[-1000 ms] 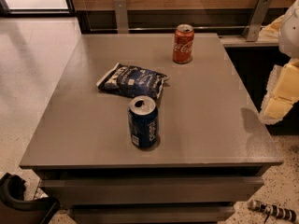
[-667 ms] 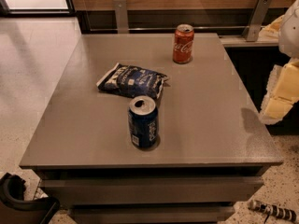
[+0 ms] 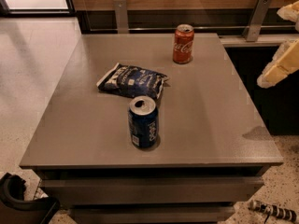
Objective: Knock coke can over
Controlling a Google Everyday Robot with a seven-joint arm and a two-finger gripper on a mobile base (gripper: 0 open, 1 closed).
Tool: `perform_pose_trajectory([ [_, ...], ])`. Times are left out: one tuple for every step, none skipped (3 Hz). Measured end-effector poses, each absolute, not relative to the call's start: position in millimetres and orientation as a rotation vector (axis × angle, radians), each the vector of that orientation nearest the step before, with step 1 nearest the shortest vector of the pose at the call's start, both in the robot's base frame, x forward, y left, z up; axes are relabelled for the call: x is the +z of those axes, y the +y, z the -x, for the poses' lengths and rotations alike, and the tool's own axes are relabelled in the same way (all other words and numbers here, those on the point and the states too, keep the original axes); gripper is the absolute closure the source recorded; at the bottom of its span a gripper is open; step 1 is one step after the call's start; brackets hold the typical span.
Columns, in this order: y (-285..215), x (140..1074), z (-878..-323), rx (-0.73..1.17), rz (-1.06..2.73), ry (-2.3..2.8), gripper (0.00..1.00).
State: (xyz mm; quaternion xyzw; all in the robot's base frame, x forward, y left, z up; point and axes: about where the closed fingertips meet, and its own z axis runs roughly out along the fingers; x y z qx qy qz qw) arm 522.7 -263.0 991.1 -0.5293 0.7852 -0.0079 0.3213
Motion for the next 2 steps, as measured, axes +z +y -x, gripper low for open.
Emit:
perform_pose_trajectory([
  [-273.4, 997.8, -576.3, 0.088, 1.235, 1.926, 0.00],
  [-268.9, 999.3, -618.0, 0.218, 1.109, 1.796, 0.00],
])
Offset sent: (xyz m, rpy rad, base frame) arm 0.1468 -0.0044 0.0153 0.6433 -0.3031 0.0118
